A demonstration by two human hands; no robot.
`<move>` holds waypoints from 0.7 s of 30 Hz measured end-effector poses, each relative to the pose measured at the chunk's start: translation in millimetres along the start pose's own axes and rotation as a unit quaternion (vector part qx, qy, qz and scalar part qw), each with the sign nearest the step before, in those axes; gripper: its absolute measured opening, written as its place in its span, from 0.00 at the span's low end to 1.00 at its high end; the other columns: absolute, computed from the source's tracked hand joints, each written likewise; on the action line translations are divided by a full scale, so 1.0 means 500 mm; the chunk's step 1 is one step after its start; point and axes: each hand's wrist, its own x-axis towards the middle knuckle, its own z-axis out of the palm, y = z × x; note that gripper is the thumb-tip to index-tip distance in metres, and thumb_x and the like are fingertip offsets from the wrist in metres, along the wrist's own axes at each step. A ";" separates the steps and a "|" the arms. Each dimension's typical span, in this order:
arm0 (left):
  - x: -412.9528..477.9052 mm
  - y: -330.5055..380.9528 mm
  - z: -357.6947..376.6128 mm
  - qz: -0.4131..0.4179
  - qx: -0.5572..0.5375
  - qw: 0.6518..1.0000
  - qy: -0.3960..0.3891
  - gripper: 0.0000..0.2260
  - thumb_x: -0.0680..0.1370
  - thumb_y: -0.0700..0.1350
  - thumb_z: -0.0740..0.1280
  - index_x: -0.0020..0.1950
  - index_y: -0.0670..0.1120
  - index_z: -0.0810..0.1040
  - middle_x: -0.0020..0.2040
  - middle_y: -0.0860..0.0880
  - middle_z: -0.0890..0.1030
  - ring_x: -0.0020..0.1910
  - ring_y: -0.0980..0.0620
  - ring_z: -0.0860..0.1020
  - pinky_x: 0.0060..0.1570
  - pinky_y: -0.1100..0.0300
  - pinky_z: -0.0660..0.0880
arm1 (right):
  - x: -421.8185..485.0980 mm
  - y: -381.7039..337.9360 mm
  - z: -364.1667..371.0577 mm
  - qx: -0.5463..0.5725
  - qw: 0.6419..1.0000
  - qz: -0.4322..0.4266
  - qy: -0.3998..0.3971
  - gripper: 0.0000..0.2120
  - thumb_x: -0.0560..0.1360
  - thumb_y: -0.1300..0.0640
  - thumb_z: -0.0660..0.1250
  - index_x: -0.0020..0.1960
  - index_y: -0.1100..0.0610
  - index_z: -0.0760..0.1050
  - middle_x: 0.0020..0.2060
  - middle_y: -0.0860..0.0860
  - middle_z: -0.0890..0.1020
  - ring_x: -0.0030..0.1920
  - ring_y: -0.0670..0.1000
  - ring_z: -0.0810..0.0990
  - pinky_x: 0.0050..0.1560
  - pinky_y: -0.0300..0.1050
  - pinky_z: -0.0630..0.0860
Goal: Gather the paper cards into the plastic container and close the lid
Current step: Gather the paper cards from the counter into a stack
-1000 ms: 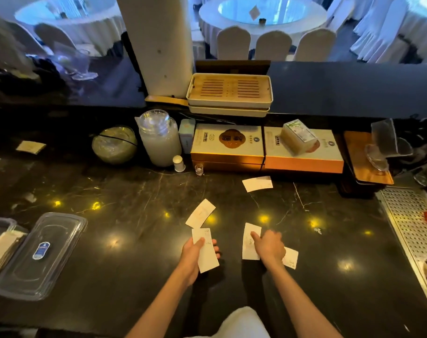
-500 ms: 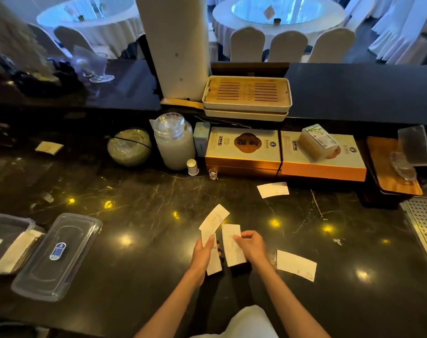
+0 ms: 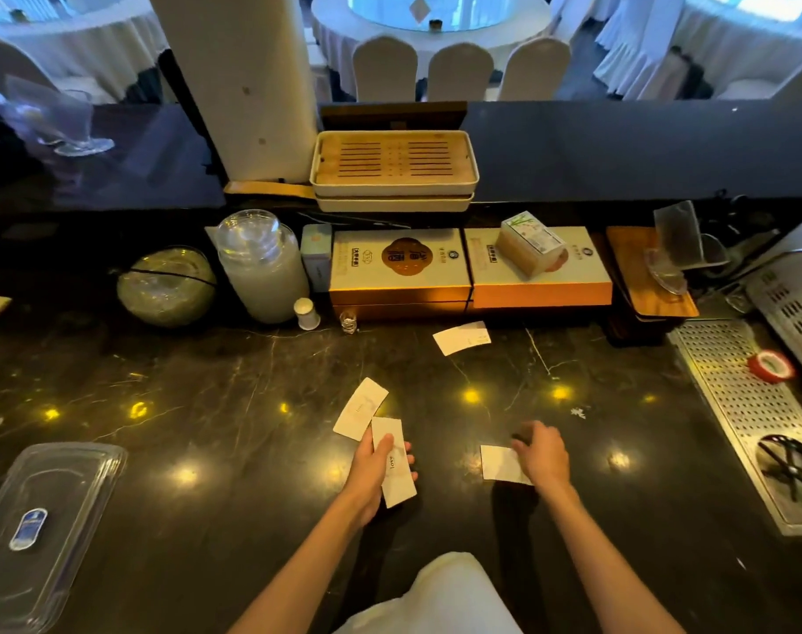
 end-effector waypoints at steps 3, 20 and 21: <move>0.000 -0.003 0.005 -0.019 -0.006 1.000 -0.007 0.16 0.84 0.45 0.57 0.68 0.61 0.62 0.55 0.38 0.75 0.51 0.40 0.77 0.56 0.38 0.78 | 0.001 0.066 -0.010 -0.081 0.994 0.036 -0.057 0.23 0.75 0.55 0.71 0.68 0.57 0.69 0.65 0.59 0.69 0.62 0.64 0.76 0.62 0.57 0.74; -0.029 0.043 -0.032 -0.132 -0.037 0.986 -0.092 0.35 0.76 0.70 0.54 0.69 0.45 0.72 0.56 0.37 0.79 0.46 0.43 0.80 0.42 0.53 0.78 | -0.018 -0.177 0.021 0.179 0.869 -0.256 -0.384 0.09 0.76 0.61 0.69 0.54 0.58 0.72 0.44 0.51 0.86 0.48 0.50 0.86 0.40 0.38 0.79; -0.027 0.048 -0.031 -0.132 -0.046 0.983 -0.116 0.35 0.76 0.71 0.55 0.69 0.45 0.73 0.58 0.37 0.79 0.48 0.43 0.80 0.44 0.52 0.80 | -0.018 -0.197 0.021 0.154 0.862 -0.275 -0.397 0.10 0.76 0.62 0.69 0.55 0.60 0.72 0.46 0.51 0.85 0.50 0.50 0.85 0.41 0.39 0.79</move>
